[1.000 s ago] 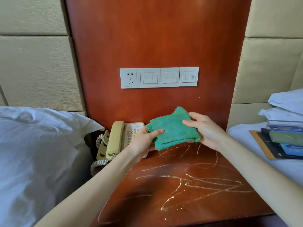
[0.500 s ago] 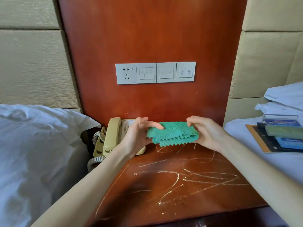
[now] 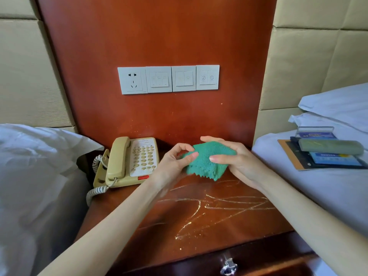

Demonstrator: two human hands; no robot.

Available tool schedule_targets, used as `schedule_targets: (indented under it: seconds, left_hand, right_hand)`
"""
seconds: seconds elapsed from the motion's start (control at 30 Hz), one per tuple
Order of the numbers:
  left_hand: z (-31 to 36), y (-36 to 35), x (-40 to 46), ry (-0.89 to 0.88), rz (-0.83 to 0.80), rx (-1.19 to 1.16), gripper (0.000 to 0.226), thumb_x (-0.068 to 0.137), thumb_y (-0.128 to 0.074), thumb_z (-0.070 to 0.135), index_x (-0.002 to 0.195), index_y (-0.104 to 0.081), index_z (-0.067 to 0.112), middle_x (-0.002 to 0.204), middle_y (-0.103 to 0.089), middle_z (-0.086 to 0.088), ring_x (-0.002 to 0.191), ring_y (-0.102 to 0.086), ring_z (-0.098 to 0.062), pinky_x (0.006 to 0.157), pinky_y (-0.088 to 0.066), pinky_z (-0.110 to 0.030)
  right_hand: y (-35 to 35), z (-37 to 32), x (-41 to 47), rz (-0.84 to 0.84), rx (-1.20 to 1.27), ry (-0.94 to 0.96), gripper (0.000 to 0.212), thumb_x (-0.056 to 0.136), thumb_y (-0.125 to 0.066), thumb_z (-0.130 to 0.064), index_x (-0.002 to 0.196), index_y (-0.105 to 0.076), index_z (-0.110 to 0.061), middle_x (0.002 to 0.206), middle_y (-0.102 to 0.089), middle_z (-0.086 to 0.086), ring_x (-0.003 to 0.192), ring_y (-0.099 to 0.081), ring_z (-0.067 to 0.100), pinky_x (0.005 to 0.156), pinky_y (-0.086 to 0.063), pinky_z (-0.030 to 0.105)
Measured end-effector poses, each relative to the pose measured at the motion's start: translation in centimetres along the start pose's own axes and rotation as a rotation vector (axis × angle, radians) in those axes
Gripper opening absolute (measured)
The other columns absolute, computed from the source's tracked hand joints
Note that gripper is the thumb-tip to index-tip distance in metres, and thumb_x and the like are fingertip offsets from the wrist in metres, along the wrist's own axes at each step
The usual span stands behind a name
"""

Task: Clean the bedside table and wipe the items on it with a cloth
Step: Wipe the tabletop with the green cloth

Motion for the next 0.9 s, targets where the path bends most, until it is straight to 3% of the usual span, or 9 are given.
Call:
schedule_targets:
  seconds: [0.17, 0.27, 0.37, 0.47, 0.53, 0.6, 0.67, 0.77, 0.9]
  left_hand:
    - [-0.4, -2.1, -0.3, 0.022, 0.080, 0.353, 0.016, 0.099, -0.051, 0.017, 0.096, -0.067, 0.015, 0.091, -0.070, 0.000, 0.079, -0.064, -0.006, 0.074, -0.052, -0.022]
    - [-0.6, -2.5, -0.3, 0.050, 0.197, 0.403, 0.018, 0.098, -0.049, 0.014, 0.095, -0.067, 0.016, 0.095, -0.070, 0.001, 0.086, -0.062, -0.011, 0.079, -0.049, -0.024]
    - [-1.3, -2.9, -0.4, 0.069, 0.191, 0.425, 0.019, 0.097, -0.051, 0.015, 0.091, -0.069, 0.018, 0.091, -0.071, 0.003, 0.086, -0.065, -0.011, 0.073, -0.049, -0.019]
    - [-2.1, -3.7, -0.6, 0.078, 0.130, 0.477, 0.021, 0.098, -0.051, 0.017, 0.090, -0.069, 0.020, 0.091, -0.072, 0.003, 0.086, -0.066, -0.013, 0.071, -0.048, -0.018]
    - [-2.6, -4.2, -0.6, 0.053, 0.089, 0.540, 0.022, 0.098, -0.051, 0.018, 0.088, -0.069, 0.021, 0.090, -0.072, 0.004, 0.087, -0.067, -0.014, 0.079, -0.050, -0.022]
    - [-2.9, -4.8, -0.6, 0.017, 0.057, 0.610, 0.022, 0.099, -0.051, 0.019, 0.088, -0.069, 0.023, 0.089, -0.072, 0.006, 0.087, -0.068, -0.012, 0.085, -0.050, -0.026]
    - [-3.2, -5.5, -0.7, -0.012, 0.032, 0.663, 0.022, 0.099, -0.050, 0.019, 0.088, -0.068, 0.024, 0.089, -0.072, 0.007, 0.088, -0.068, -0.011, 0.087, -0.052, -0.029]
    - [-3.6, -6.3, -1.0, -0.067, -0.008, 0.757, 0.022, 0.099, -0.048, 0.021, 0.089, -0.066, 0.028, 0.092, -0.071, 0.008, 0.086, -0.067, -0.019, 0.083, -0.056, -0.036]
    - [-4.0, -6.9, -1.8, -0.180, -0.052, 0.933, 0.022, 0.099, -0.046, 0.023, 0.088, -0.062, 0.035, 0.084, -0.069, 0.014, 0.069, -0.063, -0.017, 0.059, -0.051, -0.025]
  right_hand:
    - [1.0, 0.1, -1.4, 0.102, 0.083, 0.069, 0.022, 0.079, -0.070, -0.019, 0.101, -0.071, -0.017, 0.106, -0.069, 0.007, 0.107, -0.063, 0.021, 0.096, -0.047, 0.038]
    - [2.2, -0.1, -3.0, 0.263, -0.016, 0.106, 0.016, 0.077, -0.073, -0.025, 0.092, -0.070, -0.019, 0.089, -0.070, 0.004, 0.088, -0.067, 0.020, 0.075, -0.055, 0.035]
    - [3.7, -0.1, -5.2, 0.429, -0.260, 0.110, 0.012, 0.078, -0.073, -0.026, 0.089, -0.068, -0.023, 0.080, -0.068, -0.002, 0.072, -0.068, 0.014, 0.055, -0.055, 0.033]
    - [5.4, 0.2, -7.4, 0.599, -0.634, 0.133, 0.014, 0.081, -0.073, -0.018, 0.090, -0.064, -0.023, 0.079, -0.061, -0.013, 0.073, -0.061, 0.006, 0.059, -0.050, 0.026]
    - [6.6, 0.5, -9.0, 0.696, -0.859, 0.142, 0.020, 0.080, -0.072, -0.013, 0.097, -0.064, -0.015, 0.086, -0.057, -0.014, 0.080, -0.056, 0.012, 0.068, -0.040, 0.024]
    - [7.6, 0.9, -10.5, 0.742, -1.073, 0.140, 0.026, 0.077, -0.072, -0.006, 0.102, -0.066, -0.006, 0.102, -0.059, -0.002, 0.091, -0.055, 0.021, 0.077, -0.036, 0.022]
    - [8.4, 1.3, -12.0, 0.716, -1.266, 0.130, 0.030, 0.073, -0.073, 0.001, 0.102, -0.067, -0.002, 0.110, -0.060, 0.009, 0.098, -0.055, 0.031, 0.086, -0.042, 0.032]
    - [9.0, 2.3, -13.9, 0.625, -1.456, 0.065, 0.036, 0.064, -0.073, 0.008, 0.097, -0.066, -0.002, 0.108, -0.061, 0.013, 0.093, -0.055, 0.038, 0.079, -0.050, 0.044]
    - [9.1, 3.5, -15.9, 0.618, -1.579, -0.011, 0.046, 0.051, -0.075, 0.012, 0.094, -0.066, -0.002, 0.103, -0.064, 0.013, 0.086, -0.056, 0.038, 0.067, -0.052, 0.040]
Point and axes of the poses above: each hand's wrist, its own x-axis towards the middle knuckle, its own y-axis out of the back of the hand, z = x × y, the point moved 1 cm from there along x, towards the middle knuckle
